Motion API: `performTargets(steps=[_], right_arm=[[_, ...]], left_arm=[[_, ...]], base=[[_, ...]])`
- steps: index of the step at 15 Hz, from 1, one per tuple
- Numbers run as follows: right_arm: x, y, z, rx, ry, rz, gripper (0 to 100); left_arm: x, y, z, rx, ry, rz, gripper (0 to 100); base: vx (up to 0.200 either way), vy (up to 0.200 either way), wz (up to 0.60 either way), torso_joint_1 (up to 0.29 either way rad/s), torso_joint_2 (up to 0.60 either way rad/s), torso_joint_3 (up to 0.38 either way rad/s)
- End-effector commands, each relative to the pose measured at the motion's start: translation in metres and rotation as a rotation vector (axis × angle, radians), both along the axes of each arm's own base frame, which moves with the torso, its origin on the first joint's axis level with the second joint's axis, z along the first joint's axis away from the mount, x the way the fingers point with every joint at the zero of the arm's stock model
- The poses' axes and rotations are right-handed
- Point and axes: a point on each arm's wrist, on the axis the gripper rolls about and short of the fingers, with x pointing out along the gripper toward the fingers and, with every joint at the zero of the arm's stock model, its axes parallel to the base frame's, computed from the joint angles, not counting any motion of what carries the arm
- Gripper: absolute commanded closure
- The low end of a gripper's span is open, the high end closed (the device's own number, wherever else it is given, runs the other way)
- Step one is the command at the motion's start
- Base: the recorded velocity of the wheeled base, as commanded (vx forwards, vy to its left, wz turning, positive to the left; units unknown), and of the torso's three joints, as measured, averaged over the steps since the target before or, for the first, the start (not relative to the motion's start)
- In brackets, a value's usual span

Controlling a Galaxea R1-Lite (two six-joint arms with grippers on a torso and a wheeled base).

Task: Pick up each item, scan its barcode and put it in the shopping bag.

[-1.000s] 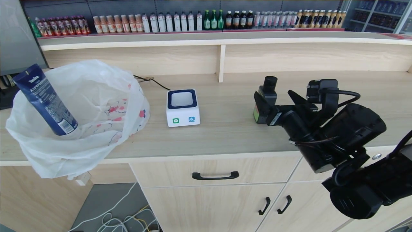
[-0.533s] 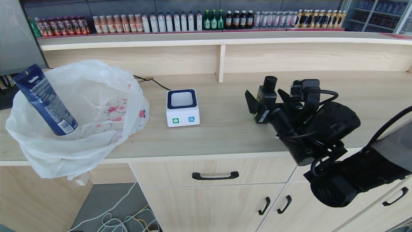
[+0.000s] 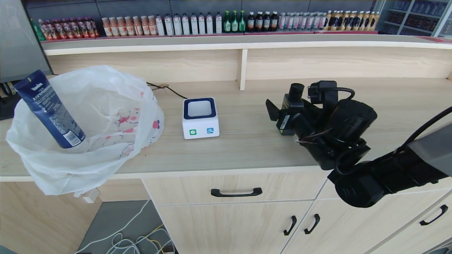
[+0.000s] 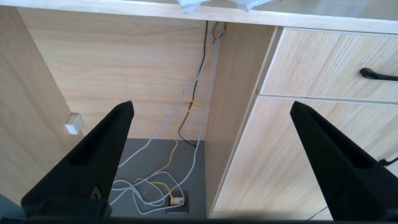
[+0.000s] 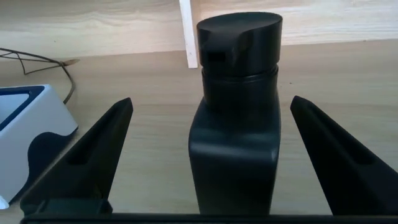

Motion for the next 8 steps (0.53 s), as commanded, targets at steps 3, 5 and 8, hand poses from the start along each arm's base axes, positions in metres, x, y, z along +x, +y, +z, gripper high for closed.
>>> performTargets(steps=[3, 5, 8], right_arm=[[0.007, -0.003, -0.003, -0.005, 0.011, -0.014, 0], [0.009, -0.004, -0.006, 0.003, 0.021, -0.016, 0], [0.014, -0.007, -0.014, 0.001, 0.039, -0.028, 0]], left_arm=[[0.0, 0.0, 0.0, 0.0, 0.0, 0.0, 0], [0.0, 0.0, 0.0, 0.0, 0.0, 0.0, 0], [0.0, 0.0, 0.0, 0.0, 0.0, -0.002, 0]], base=[[0.0, 0.0, 0.0, 0.0, 0.0, 0.0], [0.0, 0.0, 0.0, 0.0, 0.0, 0.0], [0.0, 0.0, 0.0, 0.0, 0.0, 0.0]])
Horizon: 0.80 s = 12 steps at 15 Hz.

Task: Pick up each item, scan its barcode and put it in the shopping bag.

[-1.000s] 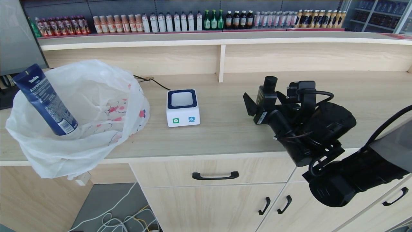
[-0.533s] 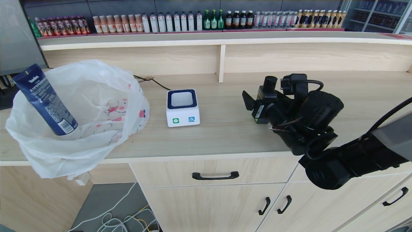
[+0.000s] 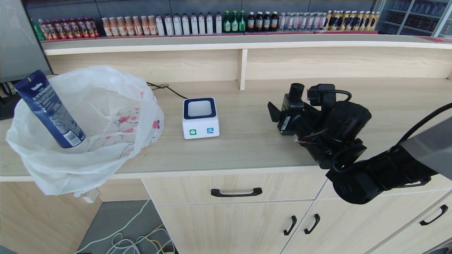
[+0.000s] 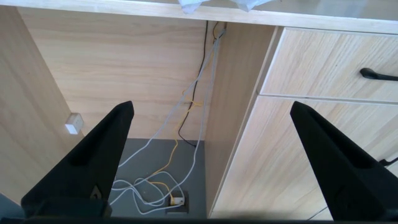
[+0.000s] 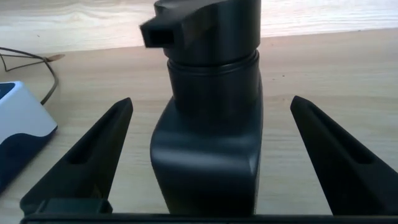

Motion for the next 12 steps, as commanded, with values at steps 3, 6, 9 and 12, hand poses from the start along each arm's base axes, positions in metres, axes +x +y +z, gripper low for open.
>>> performTargets(steps=[3, 6, 9, 12], right_arm=[[0.0034, -0.0001, -0.0087, 0.006, 0.023, -0.004, 0], [0.0047, 0.0005, -0.01, 0.006, 0.025, -0.005, 0], [0.0068, -0.0025, -0.0129, 0.003, 0.03, -0.013, 0], [0.0077, -0.004, -0.0125, 0.006, 0.029, -0.014, 100]], left_arm=[[0.0, 0.0, 0.0, 0.0, 0.0, 0.001, 0], [0.0, 0.0, 0.0, 0.0, 0.0, 0.001, 0], [0.0, 0.0, 0.0, 0.0, 0.0, 0.001, 0], [0.0, 0.0, 0.0, 0.0, 0.0, -0.001, 0]], base=[[0.0, 0.0, 0.0, 0.0, 0.0, 0.0], [0.0, 0.0, 0.0, 0.0, 0.0, 0.0], [0.0, 0.0, 0.0, 0.0, 0.0, 0.0], [0.0, 0.0, 0.0, 0.0, 0.0, 0.0]])
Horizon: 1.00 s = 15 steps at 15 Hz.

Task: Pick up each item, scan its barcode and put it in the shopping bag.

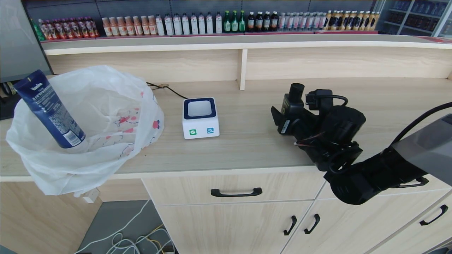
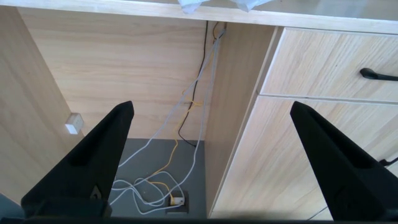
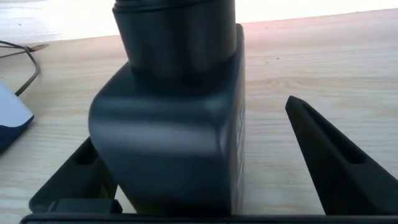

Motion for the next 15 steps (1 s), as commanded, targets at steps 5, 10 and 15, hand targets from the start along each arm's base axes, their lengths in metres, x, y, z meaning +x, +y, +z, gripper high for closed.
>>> performTargets(steps=[5, 10, 15], right_arm=[[0.0, -0.001, 0.001, 0.004, -0.002, 0.0, 100], [-0.004, -0.002, 0.01, 0.009, -0.021, 0.001, 100], [-0.017, -0.008, 0.029, 0.017, -0.061, -0.003, 100]], left_arm=[[0.0, 0.0, 0.0, 0.0, 0.0, 0.0, 0], [0.0, 0.0, 0.0, 0.0, 0.0, 0.0, 0], [0.0, 0.0, 0.0, 0.0, 0.0, 0.0, 0]], base=[[0.0, 0.0, 0.0, 0.0, 0.0, 0.0], [0.0, 0.0, 0.0, 0.0, 0.0, 0.0], [0.0, 0.0, 0.0, 0.0, 0.0, 0.0]])
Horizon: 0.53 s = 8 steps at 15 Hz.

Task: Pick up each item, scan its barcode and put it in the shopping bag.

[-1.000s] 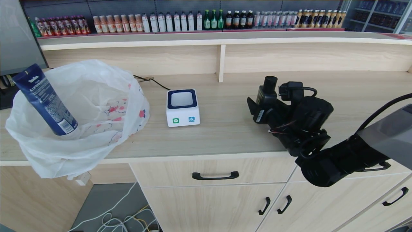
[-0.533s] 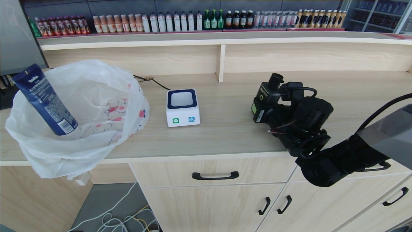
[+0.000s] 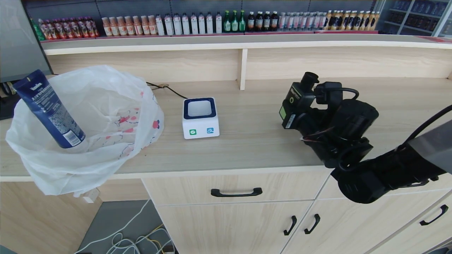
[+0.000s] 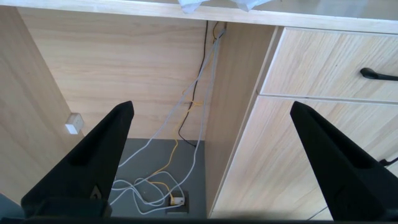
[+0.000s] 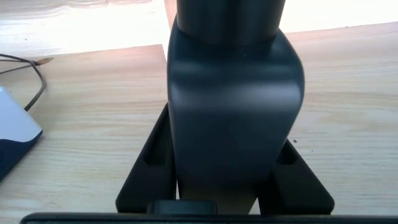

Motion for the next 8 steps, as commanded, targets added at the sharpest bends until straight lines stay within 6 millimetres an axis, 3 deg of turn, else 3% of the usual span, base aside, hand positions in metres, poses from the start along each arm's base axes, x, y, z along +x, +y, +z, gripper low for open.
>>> performTargets(steps=[1, 8], right_arm=[[-0.014, -0.006, 0.012, -0.002, -0.018, -0.001, 100], [-0.083, -0.037, 0.022, -0.068, -0.021, 0.048, 100]], left_arm=[[0.0, 0.0, 0.0, 0.0, 0.0, 0.0, 0], [0.0, 0.0, 0.0, 0.0, 0.0, 0.0, 0]], base=[[0.0, 0.0, 0.0, 0.0, 0.0, 0.0], [0.0, 0.0, 0.0, 0.0, 0.0, 0.0]])
